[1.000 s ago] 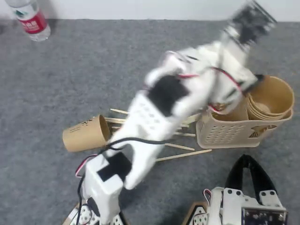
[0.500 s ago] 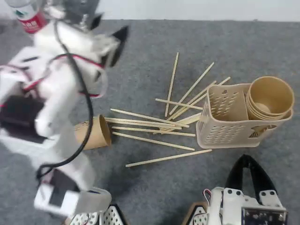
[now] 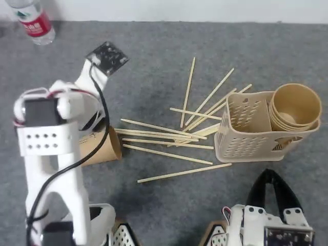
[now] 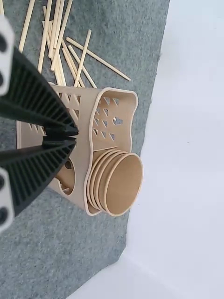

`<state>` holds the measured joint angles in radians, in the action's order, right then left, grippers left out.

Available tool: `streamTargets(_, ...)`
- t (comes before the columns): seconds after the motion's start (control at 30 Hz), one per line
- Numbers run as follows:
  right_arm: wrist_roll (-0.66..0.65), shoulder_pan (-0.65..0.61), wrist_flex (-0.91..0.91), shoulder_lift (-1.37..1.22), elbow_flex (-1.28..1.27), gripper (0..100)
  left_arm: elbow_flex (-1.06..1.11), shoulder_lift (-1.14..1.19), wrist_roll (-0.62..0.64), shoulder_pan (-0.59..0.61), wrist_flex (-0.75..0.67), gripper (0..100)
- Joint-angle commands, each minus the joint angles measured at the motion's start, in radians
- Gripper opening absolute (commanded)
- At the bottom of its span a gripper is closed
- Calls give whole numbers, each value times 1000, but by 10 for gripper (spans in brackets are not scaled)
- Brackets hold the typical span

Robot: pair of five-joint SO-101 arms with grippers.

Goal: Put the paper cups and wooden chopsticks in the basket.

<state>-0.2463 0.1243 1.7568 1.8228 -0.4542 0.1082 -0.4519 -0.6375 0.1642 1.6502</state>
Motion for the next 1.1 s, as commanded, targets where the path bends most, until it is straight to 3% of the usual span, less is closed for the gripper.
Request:
streamTargets(0.0, -14, -1, 35, -5, -8, 7, 179, -77, 17, 12, -129, 172)
streamTargets(0.2, -14, -1, 35, -5, -8, 7, 437, -106, 206, 5, -338, 174)
streamTargets(0.47, -15, -1, 35, -5, -8, 7, 622, -235, 502, 12, -385, 167)
streamTargets(0.83, -15, -1, 35, -5, -8, 7, 949, -422, 462, 29, -631, 123)
streamTargets(1.07, -15, -1, 35, -5, -8, 7, 983, -434, 445, 25, -657, 123)
